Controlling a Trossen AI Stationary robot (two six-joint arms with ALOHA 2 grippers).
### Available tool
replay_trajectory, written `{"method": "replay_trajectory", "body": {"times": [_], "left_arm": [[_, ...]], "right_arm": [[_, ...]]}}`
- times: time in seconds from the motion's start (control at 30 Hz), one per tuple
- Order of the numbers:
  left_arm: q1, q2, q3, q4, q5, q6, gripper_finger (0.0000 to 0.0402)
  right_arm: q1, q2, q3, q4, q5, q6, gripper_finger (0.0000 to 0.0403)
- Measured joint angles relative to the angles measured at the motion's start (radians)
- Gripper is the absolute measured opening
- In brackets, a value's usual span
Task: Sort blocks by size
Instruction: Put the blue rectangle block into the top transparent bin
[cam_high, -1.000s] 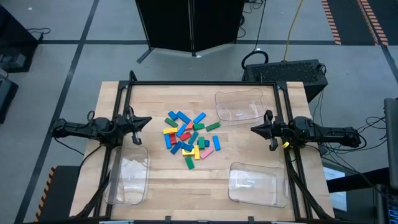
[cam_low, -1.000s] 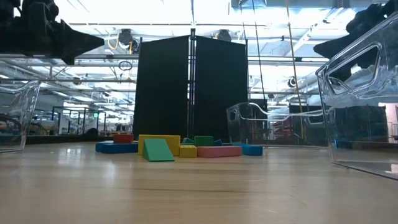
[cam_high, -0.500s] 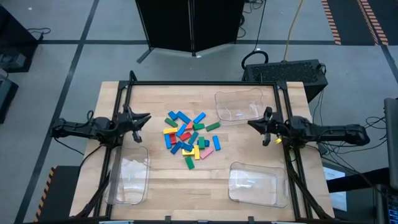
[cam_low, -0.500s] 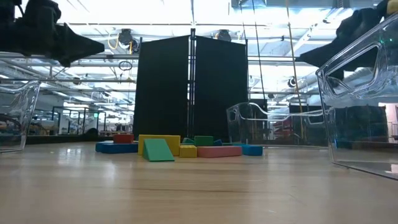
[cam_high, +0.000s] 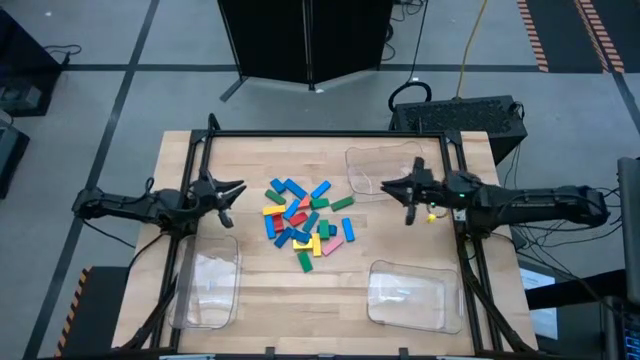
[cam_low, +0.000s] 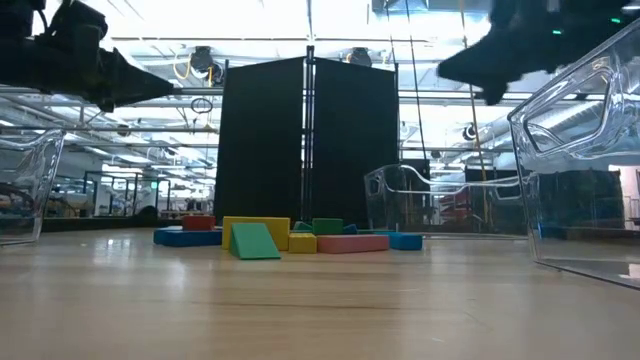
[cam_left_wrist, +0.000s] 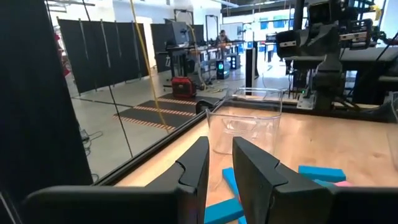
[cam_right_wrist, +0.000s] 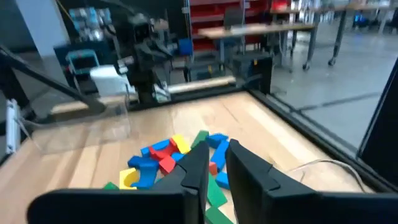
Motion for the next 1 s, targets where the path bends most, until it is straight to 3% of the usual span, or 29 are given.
{"method": "replay_trajectory", "body": {"times": [0.27,0.57,0.77,1.0], "left_arm": [[-0.004,0.000,0.000,0.007,0.081,0.006,0.0075],[-0.003,0.000,0.001,0.006,0.085,0.006,0.0075],[-0.003,0.000,0.001,0.007,0.086,0.006,0.0075],[-0.003,0.000,0.001,0.003,0.084,-0.051,0.0075]], "right_arm": [[0.000,0.289,0.232,-0.097,-0.001,-0.059,0.0068],[-0.041,0.429,0.386,-0.194,-0.009,-0.160,0.0069],[-0.090,0.548,0.521,-0.313,-0.104,-0.192,0.0069],[-0.109,0.704,0.660,-0.385,-0.138,-0.242,0.0069]]}}
